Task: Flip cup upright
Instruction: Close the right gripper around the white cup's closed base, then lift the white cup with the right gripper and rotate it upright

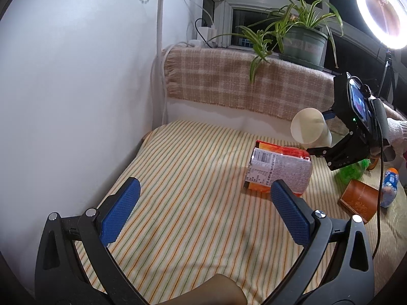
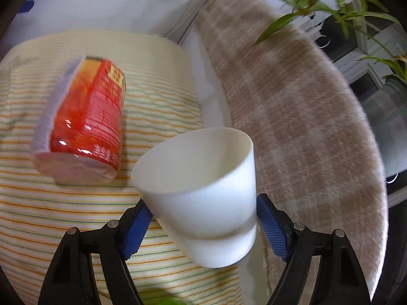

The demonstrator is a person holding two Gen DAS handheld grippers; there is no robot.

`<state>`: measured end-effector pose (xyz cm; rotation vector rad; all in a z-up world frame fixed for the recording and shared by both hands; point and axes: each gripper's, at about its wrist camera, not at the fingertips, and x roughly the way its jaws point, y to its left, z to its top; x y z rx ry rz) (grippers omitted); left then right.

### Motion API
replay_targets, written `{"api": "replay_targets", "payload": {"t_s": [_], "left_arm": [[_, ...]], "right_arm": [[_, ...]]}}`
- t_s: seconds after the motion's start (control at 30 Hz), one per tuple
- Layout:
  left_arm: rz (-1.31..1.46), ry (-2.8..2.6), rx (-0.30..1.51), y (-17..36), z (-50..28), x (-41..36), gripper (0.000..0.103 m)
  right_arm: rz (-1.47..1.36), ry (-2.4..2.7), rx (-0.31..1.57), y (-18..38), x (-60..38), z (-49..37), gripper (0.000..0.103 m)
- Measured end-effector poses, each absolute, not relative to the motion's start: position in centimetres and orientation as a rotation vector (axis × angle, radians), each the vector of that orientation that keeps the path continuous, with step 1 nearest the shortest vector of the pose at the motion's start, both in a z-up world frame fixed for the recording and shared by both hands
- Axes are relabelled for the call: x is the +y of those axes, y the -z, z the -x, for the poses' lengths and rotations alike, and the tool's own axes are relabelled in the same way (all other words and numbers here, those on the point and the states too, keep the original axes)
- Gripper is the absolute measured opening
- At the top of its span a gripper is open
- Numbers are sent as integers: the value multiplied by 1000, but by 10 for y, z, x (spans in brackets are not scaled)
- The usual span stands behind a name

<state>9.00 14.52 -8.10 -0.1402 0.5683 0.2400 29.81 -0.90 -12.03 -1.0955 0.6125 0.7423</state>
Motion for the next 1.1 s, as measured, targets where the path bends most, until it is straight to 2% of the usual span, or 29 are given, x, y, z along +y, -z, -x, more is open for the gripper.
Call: {"api": "replay_targets", "payload": {"t_s": [0.3,0.67,1.1], "left_arm": [[126,-225,515,59,-62,137,103],[84,-188,463,41,-23,120,103],[86,-89,479,41,1,103,103]], "right_arm": [[978,-739,543,72,-31,-256,81],[620,-780,528,11,-72,-169,81],[111,-840,781,43,-125,-97,81]]}}
